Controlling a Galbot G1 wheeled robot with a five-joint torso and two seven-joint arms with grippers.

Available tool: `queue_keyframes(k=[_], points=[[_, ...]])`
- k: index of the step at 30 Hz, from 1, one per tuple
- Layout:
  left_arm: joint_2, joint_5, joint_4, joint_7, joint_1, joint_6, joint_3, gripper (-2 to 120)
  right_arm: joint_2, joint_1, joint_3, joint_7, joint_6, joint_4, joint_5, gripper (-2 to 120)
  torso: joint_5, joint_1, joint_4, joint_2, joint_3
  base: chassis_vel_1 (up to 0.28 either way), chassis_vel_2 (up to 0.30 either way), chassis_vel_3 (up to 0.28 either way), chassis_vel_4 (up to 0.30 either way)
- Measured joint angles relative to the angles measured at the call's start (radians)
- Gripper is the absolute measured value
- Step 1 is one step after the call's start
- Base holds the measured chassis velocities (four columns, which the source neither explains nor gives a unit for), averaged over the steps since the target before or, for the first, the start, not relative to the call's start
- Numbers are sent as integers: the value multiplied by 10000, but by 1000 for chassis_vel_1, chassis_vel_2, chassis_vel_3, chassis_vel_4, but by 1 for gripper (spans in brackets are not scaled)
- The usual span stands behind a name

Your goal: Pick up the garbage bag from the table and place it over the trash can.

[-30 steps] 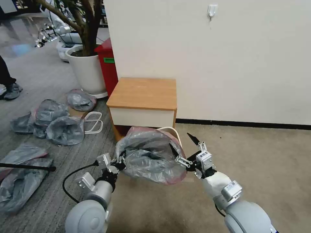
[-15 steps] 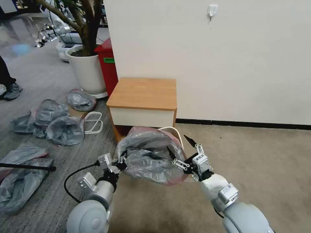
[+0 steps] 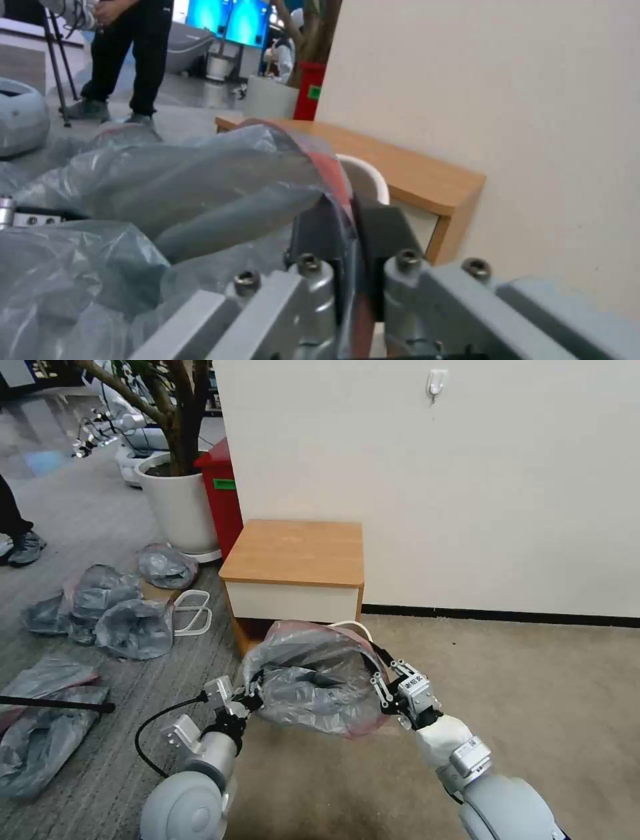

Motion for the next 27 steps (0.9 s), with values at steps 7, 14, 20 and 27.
queue_keyframes(k=[7, 14, 20, 27], points=[[-8, -1, 93, -24, -44, 67, 46, 3, 33, 24, 4, 9, 15, 0, 2, 5, 0, 0, 0, 0, 0, 0, 0, 0, 0], [43, 236, 124, 306, 94, 103, 85, 3, 75, 198, 117, 236, 15, -78, 84, 0, 0, 1, 0, 0, 0, 0, 0, 0, 0], [120, 295, 41, 591, 173, 92, 64, 3, 5, 411, 426, 350, 11, -203, 327, 0, 0, 0, 0, 0, 0, 0, 0, 0, 0], [109, 296, -12, 1052, 272, -209, 37, 3, -106, 580, 684, 388, 0, -440, 620, 0, 0, 0, 0, 0, 0, 0, 0, 0, 0]])
